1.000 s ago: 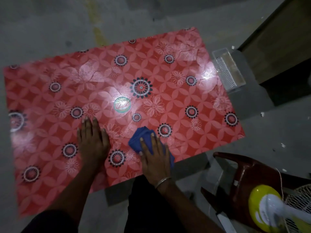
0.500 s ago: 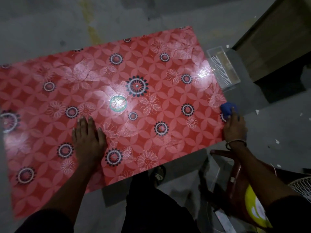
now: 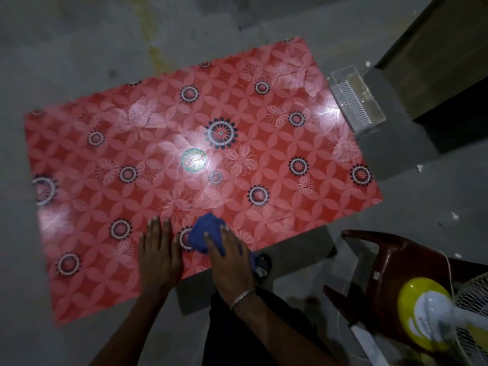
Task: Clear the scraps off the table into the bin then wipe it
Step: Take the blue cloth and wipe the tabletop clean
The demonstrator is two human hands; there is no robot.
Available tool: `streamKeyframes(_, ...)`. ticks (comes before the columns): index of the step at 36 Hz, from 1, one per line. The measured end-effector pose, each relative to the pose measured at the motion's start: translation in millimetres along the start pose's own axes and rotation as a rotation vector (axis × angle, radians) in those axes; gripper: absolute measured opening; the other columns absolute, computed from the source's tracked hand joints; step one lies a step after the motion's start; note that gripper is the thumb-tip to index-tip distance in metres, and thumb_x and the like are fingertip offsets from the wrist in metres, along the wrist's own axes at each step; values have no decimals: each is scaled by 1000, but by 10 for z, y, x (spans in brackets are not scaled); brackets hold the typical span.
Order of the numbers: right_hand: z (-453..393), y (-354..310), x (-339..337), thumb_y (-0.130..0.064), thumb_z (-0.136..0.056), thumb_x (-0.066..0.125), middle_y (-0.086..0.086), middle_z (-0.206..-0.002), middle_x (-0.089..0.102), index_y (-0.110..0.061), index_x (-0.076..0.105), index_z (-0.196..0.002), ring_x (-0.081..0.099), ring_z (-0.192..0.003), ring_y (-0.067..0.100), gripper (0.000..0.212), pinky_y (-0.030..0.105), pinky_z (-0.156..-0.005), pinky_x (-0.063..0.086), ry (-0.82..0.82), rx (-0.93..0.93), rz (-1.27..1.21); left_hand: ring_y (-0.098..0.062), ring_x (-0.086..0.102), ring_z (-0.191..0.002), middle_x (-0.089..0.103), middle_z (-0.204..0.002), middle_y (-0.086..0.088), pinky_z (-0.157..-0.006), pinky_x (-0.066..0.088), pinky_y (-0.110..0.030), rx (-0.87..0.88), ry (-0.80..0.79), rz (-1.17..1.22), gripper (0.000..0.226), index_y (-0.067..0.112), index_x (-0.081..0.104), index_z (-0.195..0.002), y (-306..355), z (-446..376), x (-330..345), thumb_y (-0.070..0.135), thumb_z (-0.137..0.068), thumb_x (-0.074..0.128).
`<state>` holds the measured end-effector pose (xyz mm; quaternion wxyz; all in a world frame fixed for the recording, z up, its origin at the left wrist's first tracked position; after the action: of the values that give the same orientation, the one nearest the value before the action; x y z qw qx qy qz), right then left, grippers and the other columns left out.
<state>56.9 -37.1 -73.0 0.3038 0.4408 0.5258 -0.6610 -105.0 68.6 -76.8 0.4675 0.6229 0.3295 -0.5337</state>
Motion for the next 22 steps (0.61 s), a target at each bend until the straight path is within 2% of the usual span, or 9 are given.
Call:
streamKeyframes(2,46,-41,60,-33,-102,53,9,-172,19,-37,26,-162,18,-159,28,66,55,-117,35,-31,19,-11,-40,39,-156,36,-170,-23,-128,30,-58,-22,14,-6,58,4,42,-161,7,28,3,30,-110,39)
streamKeyframes(4,60,81,37,-48,-108,40,3,-174,9,-40,19,-163,8,-161,24,59,55,-121,24,-70,30,-15,-40,39,-157,37,-169,-23,-128,29,-57,-18,27,-9,58,5,42,-162,26,21,-8,30,-110,39)
streamKeyframes(6,14,423,-53,-56,-108,33,0,-175,7,-43,16,-163,5,-162,23,60,55,-123,17,-81,66,17,-40,39,-157,37,-169,-23,-128,28,-56,-10,41,-8,58,5,41,-162,38,5,-15,29,-110,40)
streamKeyframes(9,-16,1136,-293,-57,-107,35,3,-174,9,-40,16,-164,6,-162,26,63,57,-126,13,-25,183,108,-39,37,-158,37,-169,-23,-129,26,-56,-30,35,6,59,6,39,-163,65,47,-29,31,-110,38)
streamKeyframes(11,-56,1634,-501,-56,-108,27,7,-174,8,-36,12,-165,6,-161,27,62,57,-126,15,2,269,190,-38,36,-159,37,-170,-21,-129,26,-56,-42,21,14,60,7,39,-164,70,47,-46,32,-110,38)
streamKeyframes(13,-98,2114,-766,-52,-109,21,10,-173,15,-32,18,-165,16,-160,30,60,57,-123,25,66,380,224,-37,35,-159,36,-170,-21,-130,26,-56,-55,1,23,61,8,39,-164,65,29,-58,33,-109,38)
streamKeyframes(15,-121,2558,-997,-50,-110,21,11,-171,21,-27,25,-164,23,-158,31,59,55,-120,30,118,495,202,-36,34,-159,36,-171,-20,-130,25,-56,-64,-7,25,61,8,39,-164,81,29,-78,34,-109,38)
streamKeyframes(18,-182,3072,-1275,-47,-112,25,15,-167,32,-23,33,-162,33,-153,34,56,55,-117,35,216,557,184,-36,35,-159,37,-170,-20,-130,26,-55,-67,-2,16,61,8,39,-164,94,30,-94,34,-109,38)
streamKeyframes(22,-255,3520,-1501,-48,-112,27,22,-162,38,-20,37,-160,39,-148,42,56,56,-118,34,318,640,144,-35,32,-161,35,-171,-19,-132,23,-55,-80,-20,23,62,10,37,-165,94,36,-93,36,-109,36)
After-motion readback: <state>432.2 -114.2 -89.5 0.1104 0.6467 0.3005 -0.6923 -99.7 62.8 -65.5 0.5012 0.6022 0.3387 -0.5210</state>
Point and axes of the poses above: each hand's wrist, its own z-axis away from the middle knuckle, its own x-axis out of the palm, y = z × x, the point moved 6 cm from there along -z, towards the middle knuckle
